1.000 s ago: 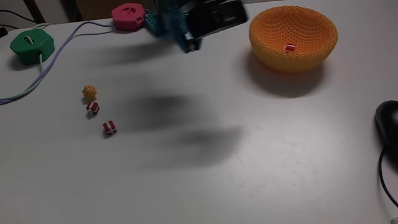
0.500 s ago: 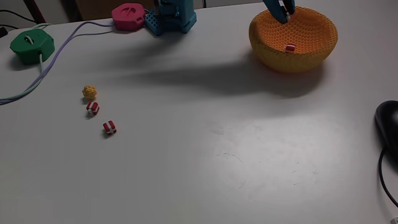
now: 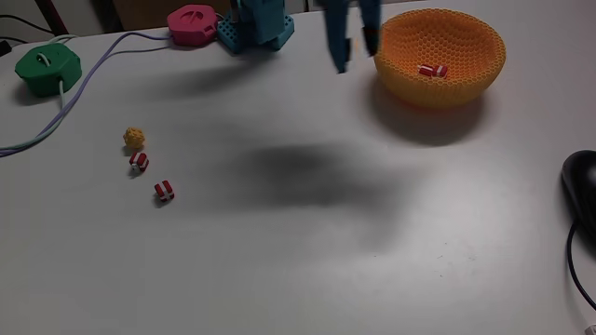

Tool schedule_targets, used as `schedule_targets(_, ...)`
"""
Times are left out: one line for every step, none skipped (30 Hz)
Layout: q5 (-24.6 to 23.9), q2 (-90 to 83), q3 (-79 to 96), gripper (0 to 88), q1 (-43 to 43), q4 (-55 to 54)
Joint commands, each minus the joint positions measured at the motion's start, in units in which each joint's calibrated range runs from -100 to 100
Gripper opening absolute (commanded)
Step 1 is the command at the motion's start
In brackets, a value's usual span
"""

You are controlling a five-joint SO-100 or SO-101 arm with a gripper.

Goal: Place cube pieces into the yellow basket

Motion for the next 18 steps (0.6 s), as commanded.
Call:
schedule_targets(8.21, -2.69, -1.06, 30.3, 32.07, -3.13)
schedule_targets(9.08, -2.31, 0.86, 30.2, 37.94, -5.65)
schedule_targets(10.26, -1.65, 2.21, 30.3, 43.25, -7.74)
schedule_targets(11.09, -0.99, 3.75, 30.6, 47.72, -10.08)
schedule_targets(11.09, -0.80, 5.96, 30.6, 51.36, -12.60)
schedule_targets(11.18, -0.89, 7.99, 30.6, 54.34, -14.69)
schedule_targets(11.53, -0.99, 9.62, 30.7, 57.23, -15.64)
schedule_targets(11.72, -0.99, 11.16, 30.4, 59.75, -15.30)
schedule_targets(11.87, -1.84, 13.57, 30.1, 61.98, -15.82)
schedule_targets(12.16, -3.64, 16.65, 30.2, 63.75, -17.38)
schedule_targets(12.50, -4.77, 19.25, 30.3, 65.24, -19.03)
schedule_targets(12.60, -5.63, 21.66, 30.3, 66.55, -20.25)
schedule_targets(12.60, -5.81, 23.49, 30.1, 67.57, -21.38)
schedule_targets(12.60, -5.81, 24.93, 30.1, 68.23, -22.59)
schedule_targets(12.60, -5.06, 26.19, 30.1, 68.51, -24.24)
schedule_targets(12.60, -3.92, 26.96, 30.0, 68.51, -25.89)
schedule_targets(12.50, -2.78, 27.34, 30.0, 68.23, -27.28)
schedule_targets(12.31, -1.27, 27.44, 30.0, 67.76, -28.59)
